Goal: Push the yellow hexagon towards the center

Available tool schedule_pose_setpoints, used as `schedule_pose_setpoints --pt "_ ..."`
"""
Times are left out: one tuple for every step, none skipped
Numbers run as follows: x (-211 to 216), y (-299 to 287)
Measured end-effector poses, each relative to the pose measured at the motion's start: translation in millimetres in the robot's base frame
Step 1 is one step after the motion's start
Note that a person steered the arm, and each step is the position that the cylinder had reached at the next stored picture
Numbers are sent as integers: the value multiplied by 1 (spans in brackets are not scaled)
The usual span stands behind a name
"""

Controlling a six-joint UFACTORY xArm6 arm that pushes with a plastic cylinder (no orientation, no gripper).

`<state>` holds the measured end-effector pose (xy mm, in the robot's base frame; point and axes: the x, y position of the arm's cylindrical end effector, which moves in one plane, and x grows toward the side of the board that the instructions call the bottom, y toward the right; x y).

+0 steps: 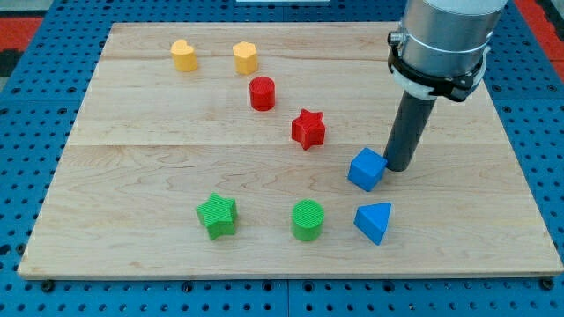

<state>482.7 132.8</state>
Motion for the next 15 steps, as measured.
schedule_pose_setpoints --pt "9 -17" --pt "13 -14" --pt "-30 18" --pt "-90 -6" --pt "-187 -32" --pt "-229 -92" --pt "-232 -185" --pt "-197 -252" --pt "-151 -287" --pt "-127 -286" --pt "-109 -270" --pt "-134 -261" --pt "-88 -250" --pt "-67 -252" --pt "-63 -248"
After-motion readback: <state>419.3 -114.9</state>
